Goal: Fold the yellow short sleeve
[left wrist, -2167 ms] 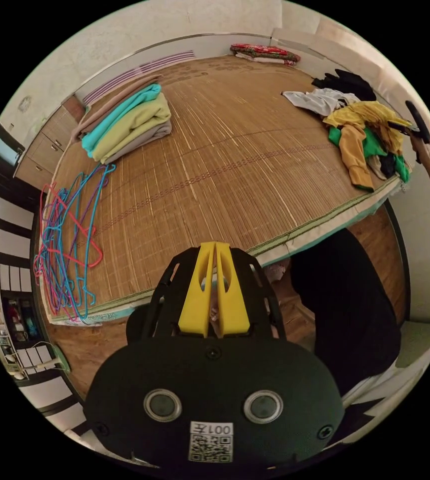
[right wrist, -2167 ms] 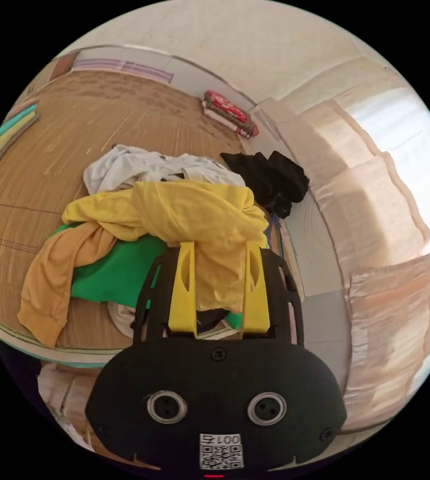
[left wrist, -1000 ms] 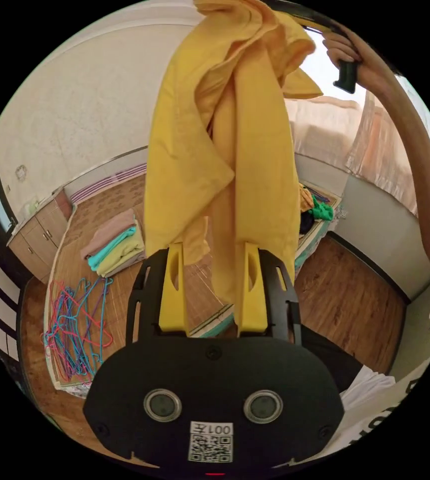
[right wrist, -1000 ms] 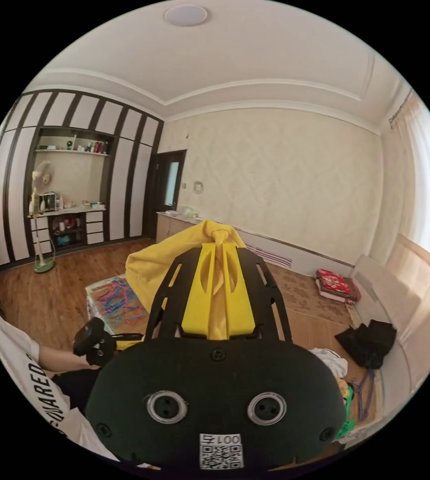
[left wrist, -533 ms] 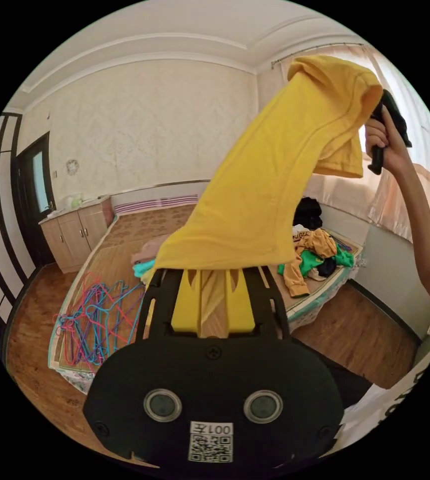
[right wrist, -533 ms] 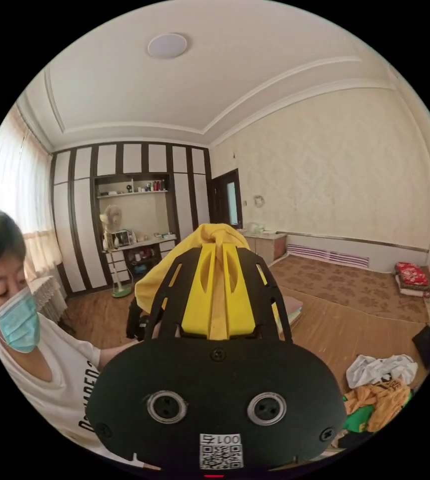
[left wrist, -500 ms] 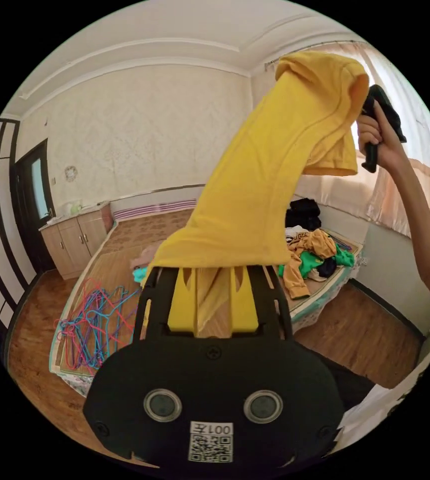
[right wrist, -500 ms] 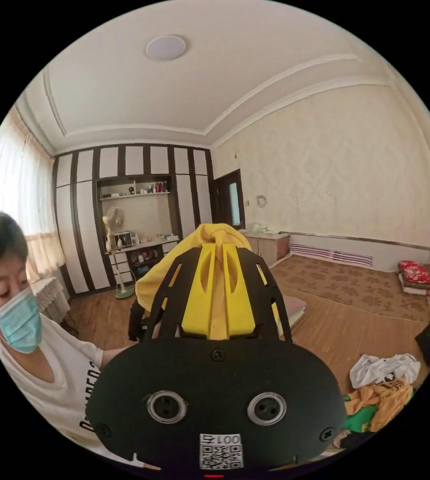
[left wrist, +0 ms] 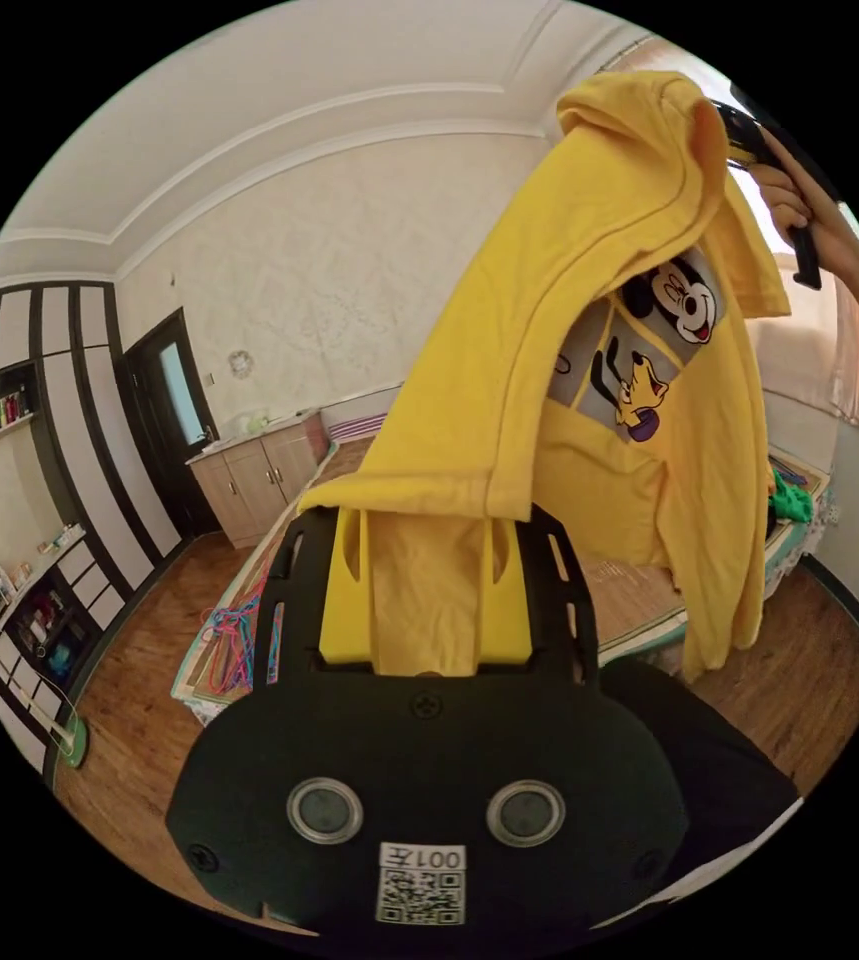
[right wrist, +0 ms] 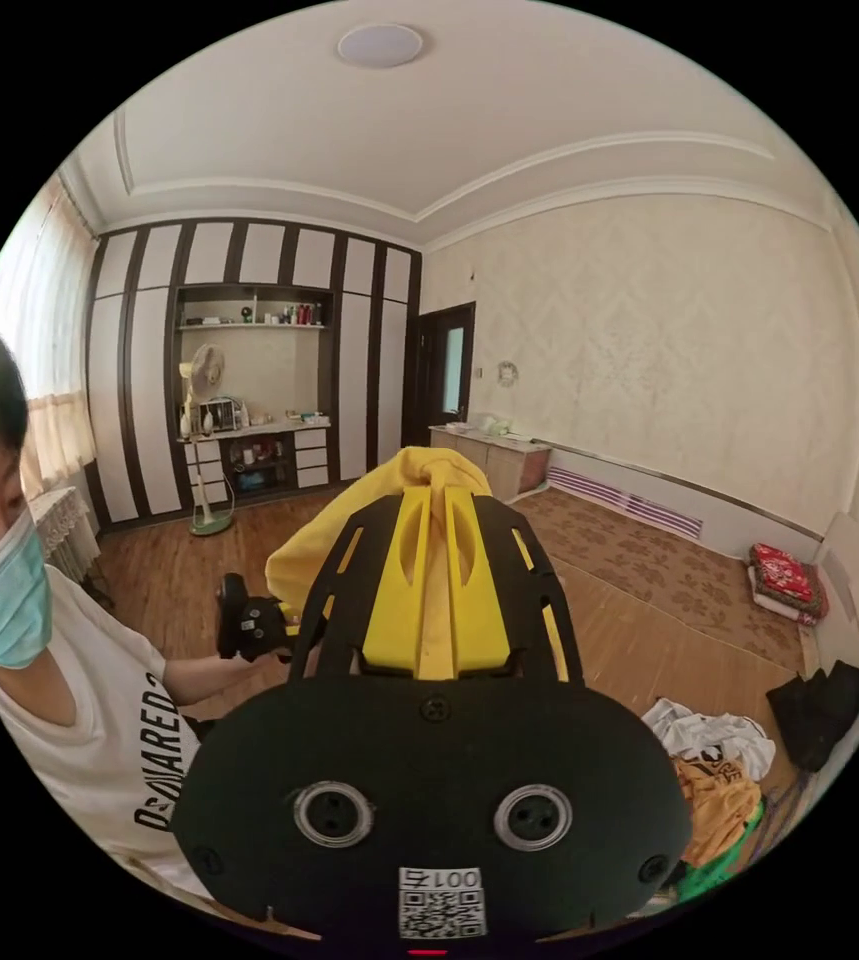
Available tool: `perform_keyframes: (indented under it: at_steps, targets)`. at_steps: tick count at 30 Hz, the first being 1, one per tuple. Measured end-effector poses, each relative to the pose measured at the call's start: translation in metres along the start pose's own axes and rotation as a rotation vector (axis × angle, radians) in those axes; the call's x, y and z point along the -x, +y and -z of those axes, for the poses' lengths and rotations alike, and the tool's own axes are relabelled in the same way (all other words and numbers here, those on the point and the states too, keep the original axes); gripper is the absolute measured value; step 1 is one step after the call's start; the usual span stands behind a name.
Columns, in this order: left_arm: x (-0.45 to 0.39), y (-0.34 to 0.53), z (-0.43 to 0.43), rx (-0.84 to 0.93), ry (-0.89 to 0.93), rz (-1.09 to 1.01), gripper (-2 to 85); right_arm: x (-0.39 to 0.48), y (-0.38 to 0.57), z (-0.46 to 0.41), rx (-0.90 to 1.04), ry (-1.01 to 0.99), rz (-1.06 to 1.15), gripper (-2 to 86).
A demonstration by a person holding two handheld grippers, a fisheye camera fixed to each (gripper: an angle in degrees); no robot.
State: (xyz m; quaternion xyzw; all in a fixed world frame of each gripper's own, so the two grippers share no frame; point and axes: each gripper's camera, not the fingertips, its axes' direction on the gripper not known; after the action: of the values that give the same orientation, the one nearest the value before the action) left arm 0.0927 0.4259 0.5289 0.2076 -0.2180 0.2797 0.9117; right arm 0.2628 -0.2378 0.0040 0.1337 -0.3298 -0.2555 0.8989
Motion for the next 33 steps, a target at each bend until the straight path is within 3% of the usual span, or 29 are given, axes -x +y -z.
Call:
perform_keyframes:
  at_steps: [9,13,20,28,33]
  targets:
    - [-0.035,0.056,0.060,-0.119,-0.329,-0.076,10.7,0.009,0.005,0.015,-0.002,-0.031,-0.025,2.0]
    - [-0.049,0.065,0.070,-0.132,-0.374,-0.117,11.5,0.016,0.004,0.019,-0.008,-0.071,-0.027,1.9]
    - [-0.058,0.093,0.097,-0.171,-0.436,-0.130,12.7,0.029,0.005,0.021,0.024,0.077,0.013,1.8]
    - [-0.058,0.118,0.111,-0.162,-0.477,-0.118,13.8,0.037,0.004,0.021,0.020,0.044,-0.024,1.9]
    - [-0.052,0.129,0.122,-0.174,-0.482,-0.087,13.6,0.049,-0.003,0.027,0.034,0.124,-0.023,1.9]
